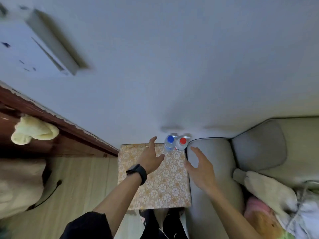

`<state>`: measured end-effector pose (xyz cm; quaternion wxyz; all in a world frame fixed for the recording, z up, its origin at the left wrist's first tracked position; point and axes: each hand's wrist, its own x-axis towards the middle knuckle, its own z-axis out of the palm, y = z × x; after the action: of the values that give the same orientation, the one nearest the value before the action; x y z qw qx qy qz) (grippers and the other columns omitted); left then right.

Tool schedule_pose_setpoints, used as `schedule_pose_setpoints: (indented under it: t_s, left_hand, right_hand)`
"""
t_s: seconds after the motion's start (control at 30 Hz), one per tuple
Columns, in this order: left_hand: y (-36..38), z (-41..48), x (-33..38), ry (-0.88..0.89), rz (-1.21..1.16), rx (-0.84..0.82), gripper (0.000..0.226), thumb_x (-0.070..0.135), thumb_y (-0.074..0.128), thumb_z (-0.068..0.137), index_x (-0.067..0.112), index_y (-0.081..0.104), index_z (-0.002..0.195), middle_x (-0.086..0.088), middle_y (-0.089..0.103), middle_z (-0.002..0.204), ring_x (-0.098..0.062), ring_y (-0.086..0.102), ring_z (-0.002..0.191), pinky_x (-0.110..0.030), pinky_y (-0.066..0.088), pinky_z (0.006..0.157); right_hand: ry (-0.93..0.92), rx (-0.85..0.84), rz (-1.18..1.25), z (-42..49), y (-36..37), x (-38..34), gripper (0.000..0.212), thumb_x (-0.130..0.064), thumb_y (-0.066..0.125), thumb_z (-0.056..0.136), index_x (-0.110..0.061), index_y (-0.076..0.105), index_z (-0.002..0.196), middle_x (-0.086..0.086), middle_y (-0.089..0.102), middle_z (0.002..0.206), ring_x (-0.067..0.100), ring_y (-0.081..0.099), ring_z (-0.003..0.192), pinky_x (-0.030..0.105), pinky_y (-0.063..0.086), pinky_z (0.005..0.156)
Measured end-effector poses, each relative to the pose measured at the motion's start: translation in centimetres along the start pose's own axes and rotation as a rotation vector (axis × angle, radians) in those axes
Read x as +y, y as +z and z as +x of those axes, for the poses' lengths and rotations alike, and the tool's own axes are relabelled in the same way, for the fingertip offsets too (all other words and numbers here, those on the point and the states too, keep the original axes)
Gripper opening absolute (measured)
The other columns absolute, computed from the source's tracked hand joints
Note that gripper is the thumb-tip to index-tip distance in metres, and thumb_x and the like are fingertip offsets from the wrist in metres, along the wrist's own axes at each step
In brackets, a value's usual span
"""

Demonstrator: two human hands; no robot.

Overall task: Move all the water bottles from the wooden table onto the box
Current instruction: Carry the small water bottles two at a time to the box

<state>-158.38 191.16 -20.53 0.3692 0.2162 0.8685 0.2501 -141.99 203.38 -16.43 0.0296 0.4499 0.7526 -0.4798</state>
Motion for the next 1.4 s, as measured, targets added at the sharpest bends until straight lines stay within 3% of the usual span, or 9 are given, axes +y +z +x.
schedule_pose_setpoints:
  t_s: [0.2, 0.33, 0.43, 0.53, 0.67, 0.73, 0.87, 1.07, 1.4]
  left_hand:
    - [-7.5, -7.5, 2.5, 0.173, 0.129, 0.070, 0.061, 0.041, 0.058, 0.096, 0.028, 0.030, 0.148, -0.004, 0.050, 0.146, -0.022, 0.057, 0.121, -0.029, 0.045, 0.092]
    - [-10.4, -10.4, 1.6, 0.265, 0.191, 0.168, 0.052, 0.047, 0.056, 0.095, 0.030, 0.042, 0.142, -0.001, 0.057, 0.136, -0.019, 0.056, 0.120, -0.036, 0.049, 0.097]
    - [-12.3, -11.8, 0.7, 0.298, 0.236, 0.226, 0.051, 0.048, 0.054, 0.095, 0.029, 0.045, 0.141, -0.003, 0.059, 0.132, -0.019, 0.057, 0.117, -0.035, 0.049, 0.096]
    - [-14.3, -13.1, -0.2, 0.276, 0.205, 0.288, 0.051, 0.048, 0.053, 0.095, 0.029, 0.045, 0.142, -0.004, 0.058, 0.131, -0.020, 0.061, 0.108, -0.034, 0.050, 0.093]
    - [-17.1, -15.5, -2.7, 0.197, 0.148, 0.427, 0.050, 0.047, 0.055, 0.094, 0.029, 0.048, 0.140, -0.002, 0.063, 0.121, -0.022, 0.062, 0.109, -0.036, 0.051, 0.089]
    - [-18.3, -17.2, -4.7, 0.112, 0.117, 0.498, 0.049, 0.046, 0.055, 0.093, 0.029, 0.048, 0.139, -0.001, 0.064, 0.113, -0.022, 0.062, 0.105, -0.036, 0.051, 0.087]
    - [-18.5, -21.9, -9.9, -0.137, 0.057, 0.646, 0.046, 0.046, 0.053, 0.094, 0.031, 0.048, 0.137, 0.001, 0.061, 0.124, -0.021, 0.056, 0.115, -0.036, 0.046, 0.098]
    - [-14.2, -34.6, -18.8, -0.561, -0.048, 0.834, 0.048, 0.043, 0.054, 0.093, 0.028, 0.048, 0.138, -0.004, 0.062, 0.123, -0.026, 0.055, 0.119, -0.035, 0.039, 0.104]
    - [-0.1, -67.1, -24.2, -1.275, -0.286, 1.361, 0.049, 0.046, 0.058, 0.092, 0.025, 0.052, 0.136, -0.005, 0.063, 0.129, -0.025, 0.058, 0.118, -0.038, 0.046, 0.098]
  right_hand:
    - [-0.283, 0.182, -0.137, -7.1, -3.7, -6.6, 0.032, -0.031, 0.062, 0.097, -0.029, 0.063, 0.129, -0.021, 0.049, 0.133, -0.002, 0.041, 0.128, 0.008, 0.025, 0.100]
    - [-0.377, 0.299, -0.178, -9.3, -4.9, -9.3, 0.032, -0.039, 0.061, 0.097, -0.032, 0.065, 0.128, -0.003, 0.046, 0.152, 0.018, 0.038, 0.141, 0.034, 0.031, 0.113]
    - [-0.457, 0.327, -0.202, -10.6, -4.9, -11.3, 0.032, -0.040, 0.060, 0.096, -0.032, 0.065, 0.127, -0.003, 0.044, 0.153, 0.021, 0.033, 0.143, 0.032, 0.030, 0.114]
    - [-0.523, 0.310, -0.245, -11.0, -4.2, -13.3, 0.032, -0.040, 0.059, 0.097, -0.031, 0.065, 0.127, -0.003, 0.043, 0.152, 0.022, 0.030, 0.144, 0.015, 0.025, 0.111]
    - [-0.625, 0.219, -0.288, -10.5, -1.6, -16.2, 0.032, -0.042, 0.059, 0.096, -0.033, 0.065, 0.126, -0.006, 0.046, 0.150, 0.021, 0.029, 0.145, 0.030, 0.027, 0.112]
    - [-0.687, 0.137, -0.318, -10.1, 0.4, -17.7, 0.032, -0.044, 0.059, 0.096, -0.035, 0.065, 0.126, -0.008, 0.046, 0.149, 0.019, 0.027, 0.145, 0.029, 0.027, 0.111]
    - [-0.829, -0.072, -0.389, -9.1, 5.7, -20.2, 0.033, -0.044, 0.060, 0.095, -0.036, 0.065, 0.126, -0.010, 0.047, 0.148, 0.018, 0.029, 0.144, 0.026, 0.029, 0.107]
    - [-1.129, -0.463, -0.494, -13.0, 17.0, -23.3, 0.034, -0.046, 0.060, 0.094, -0.033, 0.068, 0.125, -0.004, 0.052, 0.146, 0.024, 0.036, 0.139, 0.035, 0.033, 0.111]
    - [-1.773, -1.119, -0.505, -43.5, 34.1, -23.6, 0.036, -0.044, 0.068, 0.090, -0.030, 0.069, 0.123, 0.003, 0.059, 0.139, 0.028, 0.045, 0.135, 0.035, 0.028, 0.117]
